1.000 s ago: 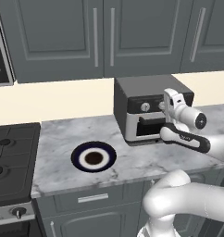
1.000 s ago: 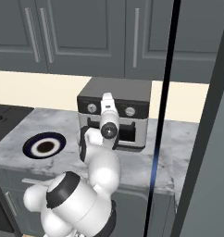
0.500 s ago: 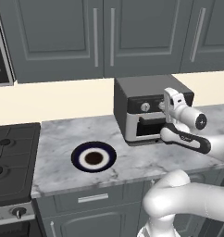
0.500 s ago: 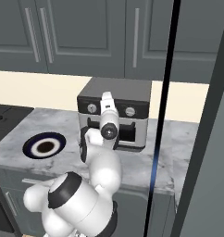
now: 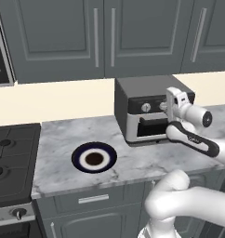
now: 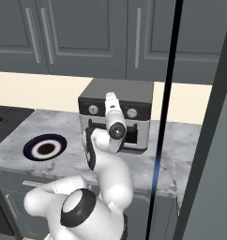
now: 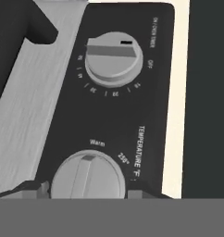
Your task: Pull the toaster oven rack outwards. Pick up the baguette from the plate and place it on the toaster oven rack. Close the toaster oven door fully and set the temperature to the lowest setting.
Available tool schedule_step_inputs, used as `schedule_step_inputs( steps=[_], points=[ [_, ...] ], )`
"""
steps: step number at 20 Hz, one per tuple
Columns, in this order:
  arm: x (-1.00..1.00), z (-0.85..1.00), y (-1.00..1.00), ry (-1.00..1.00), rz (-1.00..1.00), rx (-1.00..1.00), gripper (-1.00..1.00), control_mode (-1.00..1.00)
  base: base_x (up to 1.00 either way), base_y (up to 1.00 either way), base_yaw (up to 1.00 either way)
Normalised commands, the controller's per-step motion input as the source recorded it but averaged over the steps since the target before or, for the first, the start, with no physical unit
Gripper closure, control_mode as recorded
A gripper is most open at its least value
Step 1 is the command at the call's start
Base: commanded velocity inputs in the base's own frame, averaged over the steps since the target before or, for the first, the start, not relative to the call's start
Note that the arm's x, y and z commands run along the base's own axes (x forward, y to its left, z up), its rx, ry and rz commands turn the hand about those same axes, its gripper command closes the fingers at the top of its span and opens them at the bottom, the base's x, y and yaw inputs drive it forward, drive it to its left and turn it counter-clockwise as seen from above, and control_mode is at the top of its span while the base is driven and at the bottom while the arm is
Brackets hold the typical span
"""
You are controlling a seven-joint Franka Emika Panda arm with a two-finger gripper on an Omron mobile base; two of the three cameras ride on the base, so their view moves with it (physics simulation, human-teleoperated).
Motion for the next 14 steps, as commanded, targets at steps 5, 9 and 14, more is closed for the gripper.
schedule_step_inputs(
  steps=[5, 9, 14],
  points=[
    [-0.13, -0.47, -0.08, -0.5, -0.08, 0.08, 1.0, -1.0, 0.0, 0.0, 0.0],
    [-0.23, -0.51, -0.01, -0.59, -0.13, 0.06, 1.0, -1.0, 0.0, 0.0, 0.0],
    [-0.25, -0.48, 0.0, -0.65, -0.17, 0.01, 1.0, -1.0, 0.0, 0.0, 0.0]
  ],
)
